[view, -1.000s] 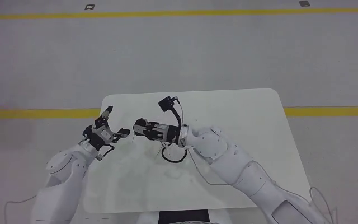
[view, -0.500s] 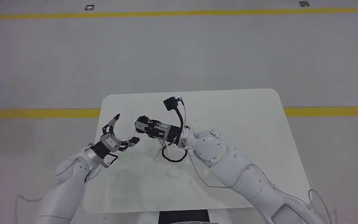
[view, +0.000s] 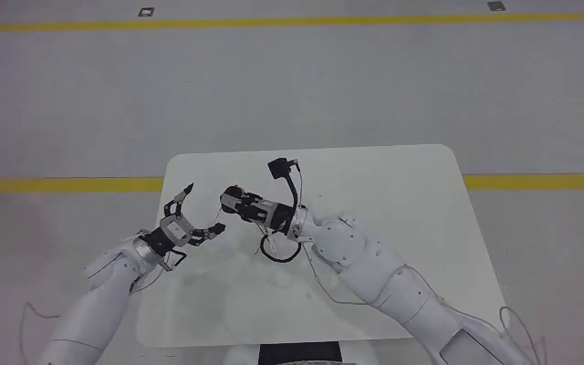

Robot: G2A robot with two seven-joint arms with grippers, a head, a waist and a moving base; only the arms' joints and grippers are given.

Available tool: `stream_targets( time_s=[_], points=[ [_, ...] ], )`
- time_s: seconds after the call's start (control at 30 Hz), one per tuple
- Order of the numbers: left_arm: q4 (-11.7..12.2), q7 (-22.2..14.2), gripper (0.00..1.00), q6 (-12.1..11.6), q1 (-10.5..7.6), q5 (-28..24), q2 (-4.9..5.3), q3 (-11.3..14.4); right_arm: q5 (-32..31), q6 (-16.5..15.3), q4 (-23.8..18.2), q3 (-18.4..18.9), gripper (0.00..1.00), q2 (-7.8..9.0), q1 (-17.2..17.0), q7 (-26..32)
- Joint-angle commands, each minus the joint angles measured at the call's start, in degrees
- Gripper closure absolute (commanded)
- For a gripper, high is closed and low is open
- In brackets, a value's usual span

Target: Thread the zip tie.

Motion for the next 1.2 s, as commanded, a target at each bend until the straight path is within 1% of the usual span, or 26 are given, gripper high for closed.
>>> stream_targets(
  time_s=[0.0, 0.03, 0.1, 0.13, 0.2, 0.23, 0.3, 0.33, 0.4, 0.43, 0.47, 0.77, 0.8, 0.83, 0.87, 0.93, 1.0, 1.03, 1.1, 1.13, 1.17],
  points=[
    [0.0, 0.3, 0.00, -0.3, -0.07, 0.1, -0.02, 0.0, 0.0, 0.0, 0.0, 0.0, 1.00, 0.00, 0.0, 0.0],
    [-0.3, 1.0, 0.00, -2.0, -0.27, 0.5, -0.12, 0.0, 0.0, 0.3, 0.1, 0.1, 1.00, 0.00, -0.3, -0.5],
    [-0.5, 0.4, 0.00, -5.7, -0.10, 1.8, -0.30, 0.2, 0.7, 0.8, 0.2, 0.6, 1.00, -0.06, -1.0, -1.5],
    [-0.5, -0.2, 0.00, -8.5, -0.03, 3.1, -0.36, 0.1, 1.0, 1.2, 0.4, 1.0, 1.00, -0.10, -1.2, -2.0],
    [-0.5, -1.1, 0.00, -12.9, 0.32, 5.9, -0.41, -0.2, 1.5, 1.3, 0.4, 1.3, 1.00, -0.17, -1.6, -2.5],
    [-0.6, -1.4, 0.00, -16.5, 0.46, 8.2, -0.42, -0.4, 1.6, 1.6, 0.6, 1.6, 1.00, -0.20, -1.8, -2.8],
    [-0.4, -0.9, 0.00, -22.3, 0.71, 12.8, -0.46, -0.6, 2.0, 2.2, 0.6, 2.1, 1.00, -0.25, -2.2, -3.5],
    [-0.3, -1.0, 0.00, -24.6, 0.80, 14.3, -0.53, -0.5, 2.2, 2.5, 0.6, 2.3, 1.00, -0.28, -2.4, -3.7],
    [0.4, -0.7, 0.00, -30.5, 0.63, 17.8, -0.68, -0.6, 2.8, 3.0, 0.7, 2.9, 1.00, -0.33, -2.7, -4.1],
    [0.9, -0.1, 0.00, -33.7, 0.56, 20.6, -0.73, -0.4, 3.0, 3.1, 0.7, 3.0, 1.00, -0.36, -2.8, -3.8],
    [1.3, 0.3, 0.00, -36.3, 0.37, 23.8, -0.77, -0.1, 3.7, 3.2, 0.8, 3.1, 1.00, -0.41, -2.8, -3.3],
    [1.3, 0.3, 0.00, -36.3, 0.37, 23.8, -0.77, -0.1, 3.8, 3.3, 0.9, 3.3, 1.00, -0.44, -2.9, -3.7],
    [1.4, 2.7, 0.00, -37.3, 0.12, 26.7, -0.77, -0.2, 3.7, 3.3, 0.9, 3.4, 1.00, -0.44, -3.0, -3.8],
    [0.8, 2.6, 0.00, -37.4, 0.26, 26.7, -0.91, 0.5, 3.5, 3.5, 0.8, 3.4, 1.00, -0.44, -3.2, -4.1],
    [0.5, 1.0, 0.00, -36.1, 0.43, 24.0, -1.07, 1.1, 3.3, 3.5, 0.7, 3.5, 1.00, -0.45, -3.4, -4.2],
    [1.4, -3.1, 0.00, -33.3, 0.05, 19.7, -1.12, 0.9, 3.0, 3.1, 0.8, 3.7, 1.00, -0.52, -3.7, -4.5],
    [2.8, -4.2, 0.00, -32.3, -0.38, 19.7, -1.06, 0.6, 2.5, 3.0, 1.1, 3.7, 1.00, -0.62, -3.7, -4.7],
    [3.4, -5.2, 0.00, -30.0, -0.55, 17.1, -1.17, 0.9, 1.9, 2.3, 1.1, 3.5, 1.00, -0.69, -3.5, -4.0],
    [4.8, -8.4, 0.00, -25.5, -1.26, 12.1, -1.31, 1.0, 1.4, 1.7, 1.5, 3.3, 1.00, -0.78, -3.3, -3.5],
    [5.7, -10.7, 0.00, -23.3, -1.96, 11.2, -1.28, 1.0, 1.2, 1.6, 1.6, 3.1, 1.00, -0.87, -3.2, -3.0],
    [6.1, -11.7, 0.00, -22.9, -2.33, 11.3, -1.24, 1.0, 1.2, 1.6, 1.6, 3.1, 1.00, -0.87, -3.2, -3.0]
  ],
)
